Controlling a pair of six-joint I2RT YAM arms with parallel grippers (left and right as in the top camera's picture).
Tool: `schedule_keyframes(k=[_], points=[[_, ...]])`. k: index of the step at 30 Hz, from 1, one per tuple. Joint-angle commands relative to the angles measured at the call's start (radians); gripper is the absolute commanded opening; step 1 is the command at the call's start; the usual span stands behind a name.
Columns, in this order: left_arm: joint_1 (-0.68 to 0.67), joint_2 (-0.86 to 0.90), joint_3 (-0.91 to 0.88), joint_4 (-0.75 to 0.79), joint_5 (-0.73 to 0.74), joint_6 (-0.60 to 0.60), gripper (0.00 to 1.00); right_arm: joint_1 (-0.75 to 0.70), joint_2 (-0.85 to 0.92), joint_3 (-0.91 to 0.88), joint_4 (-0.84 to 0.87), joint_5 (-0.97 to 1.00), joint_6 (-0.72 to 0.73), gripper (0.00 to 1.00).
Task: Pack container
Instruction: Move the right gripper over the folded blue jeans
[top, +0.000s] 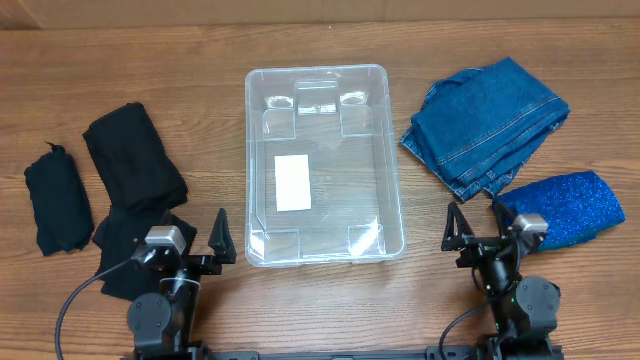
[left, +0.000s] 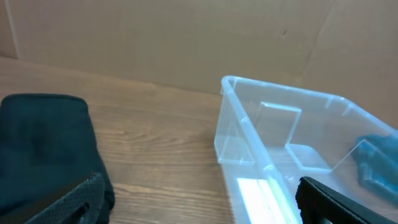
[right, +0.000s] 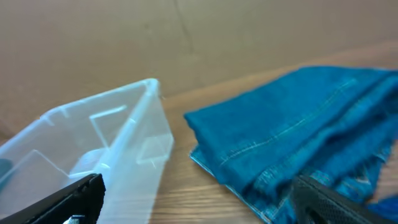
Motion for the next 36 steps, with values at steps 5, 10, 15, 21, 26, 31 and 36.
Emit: schedule_keyframes(k=[5, 10, 15, 21, 26, 31, 36], points=[[-0.006, 0.2, 0.357, -0.102, 0.021, -0.007, 1.0, 0.008, 0.307, 0.351, -0.052, 0.155, 0.003, 1.0], [-0.006, 0.455, 0.626, -0.283, 0.019, 0.065, 1.0, -0.01, 0.619, 0.652, -0.184, 0.157, -0.041, 1.0], [-0.006, 0.694, 0.875, -0.484, 0.019, 0.074, 1.0, -0.081, 0.948, 1.009, -0.486, 0.121, -0.041, 1.0], [-0.006, 0.89, 1.076, -0.678, 0.023, 0.074, 1.0, -0.213, 1.317, 1.405, -0.867, -0.024, -0.042, 1.0], [-0.006, 0.961, 1.115, -0.746, 0.023, 0.074, 1.0, -0.301, 1.506, 1.538, -0.918, -0.04, -0.057, 1.0], [-0.006, 0.971, 1.115, -0.761, 0.019, 0.075, 1.0, -0.41, 1.615, 1.538, -0.829, -0.164, -0.056, 1.0], [-0.006, 0.971, 1.115, -0.761, 0.019, 0.079, 1.0, -0.512, 1.743, 1.538, -0.809, -0.291, -0.058, 1.0]])
